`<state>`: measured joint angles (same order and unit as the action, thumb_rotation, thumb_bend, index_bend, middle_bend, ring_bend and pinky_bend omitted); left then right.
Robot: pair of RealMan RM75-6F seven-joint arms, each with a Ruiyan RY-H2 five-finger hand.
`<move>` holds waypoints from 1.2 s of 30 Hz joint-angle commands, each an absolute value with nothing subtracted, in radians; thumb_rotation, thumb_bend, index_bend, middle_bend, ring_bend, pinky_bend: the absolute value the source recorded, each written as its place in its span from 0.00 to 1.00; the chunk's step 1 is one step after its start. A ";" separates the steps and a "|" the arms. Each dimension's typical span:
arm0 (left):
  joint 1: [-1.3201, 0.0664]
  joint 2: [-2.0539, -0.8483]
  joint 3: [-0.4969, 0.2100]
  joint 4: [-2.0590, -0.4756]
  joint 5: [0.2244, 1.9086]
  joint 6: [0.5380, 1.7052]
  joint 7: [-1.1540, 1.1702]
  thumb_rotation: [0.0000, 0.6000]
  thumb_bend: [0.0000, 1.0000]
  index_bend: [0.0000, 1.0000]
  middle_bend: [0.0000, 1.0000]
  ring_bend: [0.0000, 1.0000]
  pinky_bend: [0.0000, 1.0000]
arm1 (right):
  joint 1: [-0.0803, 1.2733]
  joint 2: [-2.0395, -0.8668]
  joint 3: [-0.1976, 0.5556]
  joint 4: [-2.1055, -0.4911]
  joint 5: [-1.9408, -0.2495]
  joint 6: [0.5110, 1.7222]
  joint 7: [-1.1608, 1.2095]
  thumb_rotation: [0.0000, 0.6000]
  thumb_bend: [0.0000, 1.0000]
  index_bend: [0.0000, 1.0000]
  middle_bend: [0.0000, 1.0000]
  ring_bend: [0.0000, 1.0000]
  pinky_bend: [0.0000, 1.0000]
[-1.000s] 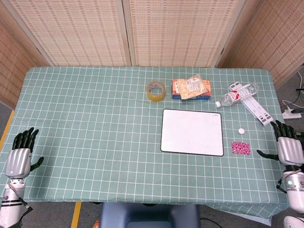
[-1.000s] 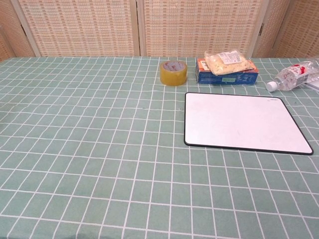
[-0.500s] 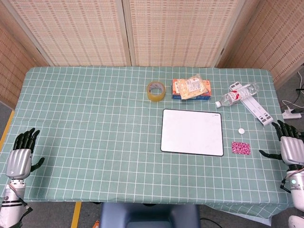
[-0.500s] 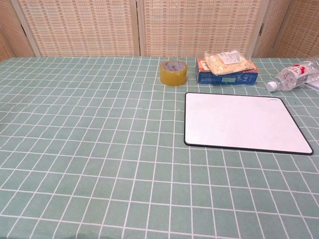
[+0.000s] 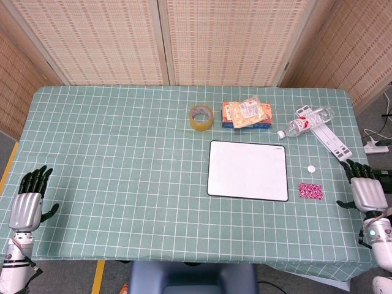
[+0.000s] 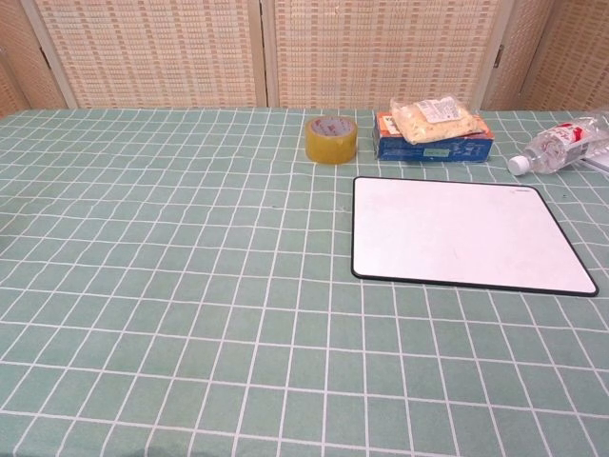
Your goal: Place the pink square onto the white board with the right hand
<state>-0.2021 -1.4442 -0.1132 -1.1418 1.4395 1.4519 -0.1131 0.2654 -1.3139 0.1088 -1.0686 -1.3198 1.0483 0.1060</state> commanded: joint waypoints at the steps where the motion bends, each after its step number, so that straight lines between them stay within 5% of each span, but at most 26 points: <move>1: -0.203 -1.446 -0.112 -1.139 1.439 1.449 -0.110 1.00 0.19 0.00 0.00 0.00 0.00 | 0.271 -1.293 0.111 -1.110 -1.288 1.037 0.027 1.00 0.20 0.00 0.00 0.00 0.00; 15: -0.208 -1.451 -0.111 -1.130 1.439 1.437 -0.121 1.00 0.19 0.00 0.00 0.00 0.00 | 0.326 -1.319 0.124 -1.119 -1.195 0.919 -0.078 1.00 0.21 0.00 0.00 0.00 0.00; 36: -0.206 -1.447 -0.104 -1.130 1.440 1.429 -0.128 1.00 0.19 0.00 0.00 0.00 0.00 | 0.359 -1.380 0.132 -1.111 -1.107 0.829 -0.066 1.00 0.21 0.16 0.00 0.00 0.00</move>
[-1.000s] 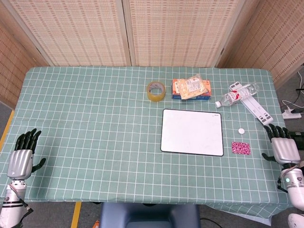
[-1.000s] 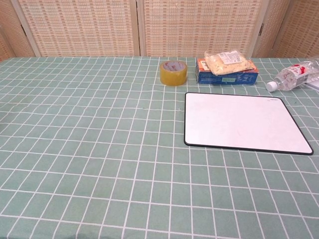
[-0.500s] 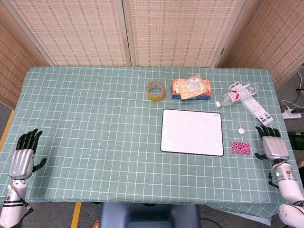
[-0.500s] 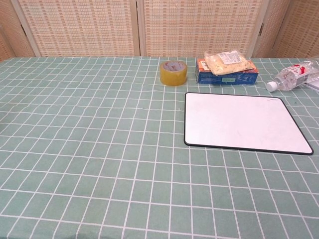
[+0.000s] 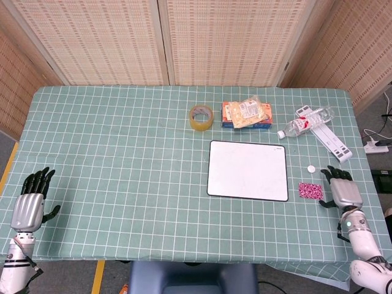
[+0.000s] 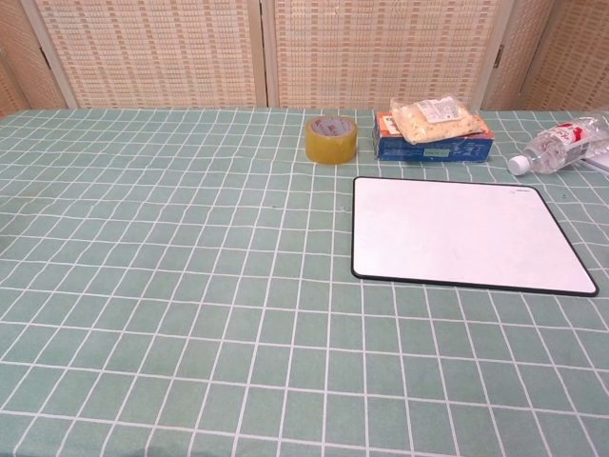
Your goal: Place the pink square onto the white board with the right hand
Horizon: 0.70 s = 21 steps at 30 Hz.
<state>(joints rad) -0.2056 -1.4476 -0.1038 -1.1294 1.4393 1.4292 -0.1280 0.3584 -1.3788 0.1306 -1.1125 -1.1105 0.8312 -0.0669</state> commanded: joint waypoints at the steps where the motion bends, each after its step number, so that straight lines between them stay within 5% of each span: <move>1: -0.205 -1.447 -0.103 -1.130 1.440 1.429 -0.129 1.00 0.19 0.00 0.00 0.00 0.00 | 0.360 -1.381 0.132 -1.110 -1.104 0.827 -0.065 1.00 0.21 0.17 0.00 0.00 0.00; 21: -0.209 -1.435 -0.100 -1.133 1.440 1.411 -0.167 1.00 0.19 0.00 0.00 0.00 0.00 | 0.419 -1.365 0.144 -1.173 -0.951 0.747 -0.175 1.00 0.21 0.23 0.00 0.00 0.00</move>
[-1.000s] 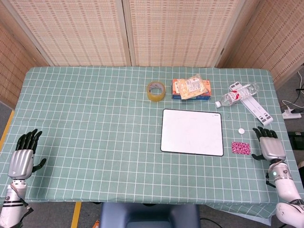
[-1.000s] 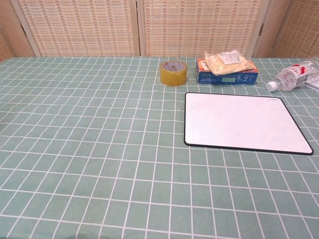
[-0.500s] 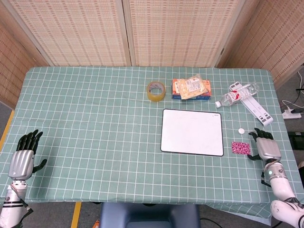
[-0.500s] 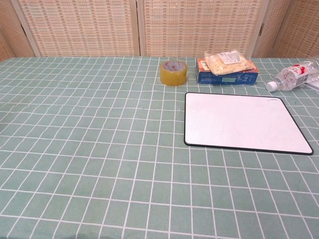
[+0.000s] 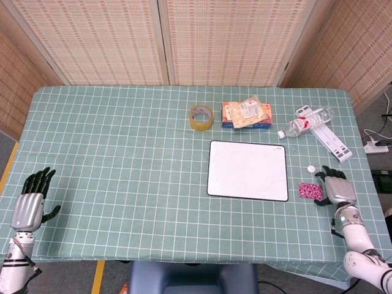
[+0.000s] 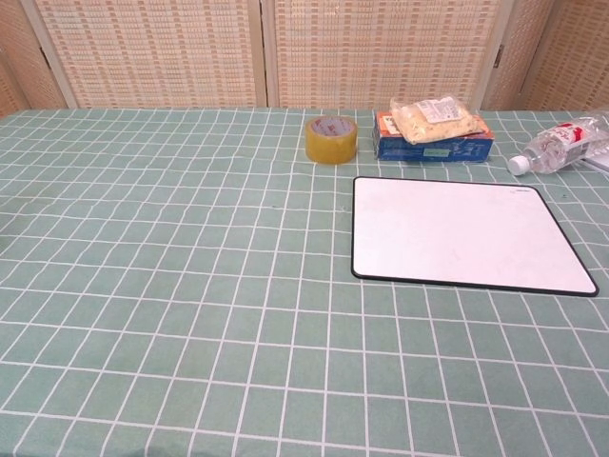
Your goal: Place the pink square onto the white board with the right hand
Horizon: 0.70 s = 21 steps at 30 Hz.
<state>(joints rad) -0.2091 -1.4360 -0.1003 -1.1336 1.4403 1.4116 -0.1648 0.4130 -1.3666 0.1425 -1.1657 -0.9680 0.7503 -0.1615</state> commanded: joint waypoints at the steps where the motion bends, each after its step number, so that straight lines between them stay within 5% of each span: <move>1: -0.209 -1.435 -0.100 -1.133 1.440 1.410 -0.169 1.00 0.19 0.00 0.00 0.00 0.00 | 0.422 -1.366 0.143 -1.175 -0.941 0.748 -0.182 1.00 0.21 0.23 0.00 0.00 0.00; 21: -0.212 -1.423 -0.105 -1.129 1.430 1.394 -0.211 1.00 0.19 0.00 0.00 0.00 0.00 | 0.479 -1.406 0.124 -1.196 -0.836 0.774 -0.322 1.00 0.21 0.26 0.00 0.00 0.00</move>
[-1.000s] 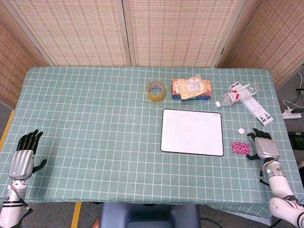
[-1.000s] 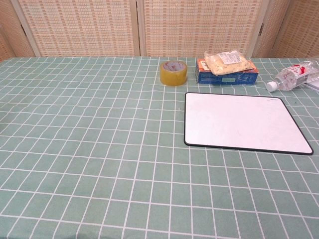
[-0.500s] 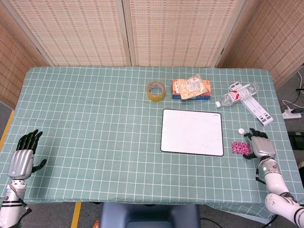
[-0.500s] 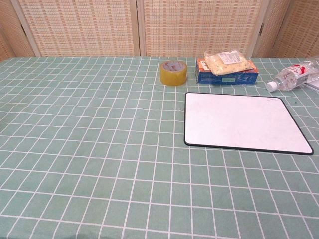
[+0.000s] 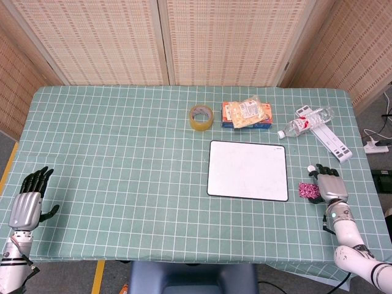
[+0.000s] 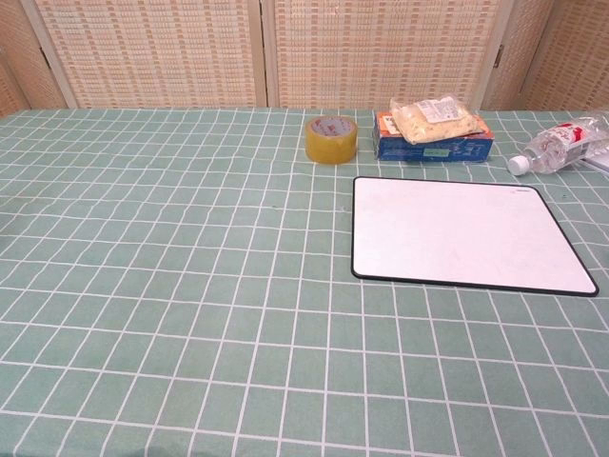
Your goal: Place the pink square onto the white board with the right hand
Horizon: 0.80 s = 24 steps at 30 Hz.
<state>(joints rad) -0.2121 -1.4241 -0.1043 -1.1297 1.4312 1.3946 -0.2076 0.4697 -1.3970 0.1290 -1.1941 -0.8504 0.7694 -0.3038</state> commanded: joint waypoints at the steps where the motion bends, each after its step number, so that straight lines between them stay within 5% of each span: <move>1: -0.212 -1.423 -0.105 -1.128 1.430 1.394 -0.213 1.00 0.19 0.00 0.00 0.00 0.00 | 0.481 -1.408 0.123 -1.198 -0.830 0.777 -0.331 1.00 0.21 0.26 0.00 0.00 0.00; 24: -0.210 -1.407 -0.095 -1.141 1.448 1.401 -0.248 1.00 0.19 0.00 0.00 0.00 0.00 | 0.492 -1.400 0.094 -1.264 -0.754 0.844 -0.426 1.00 0.21 0.29 0.00 0.00 0.00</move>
<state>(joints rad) -0.2097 -1.4074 -0.0951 -1.1412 1.4484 1.4008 -0.2480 0.4913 -1.3997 0.0946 -1.2640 -0.7540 0.8438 -0.4249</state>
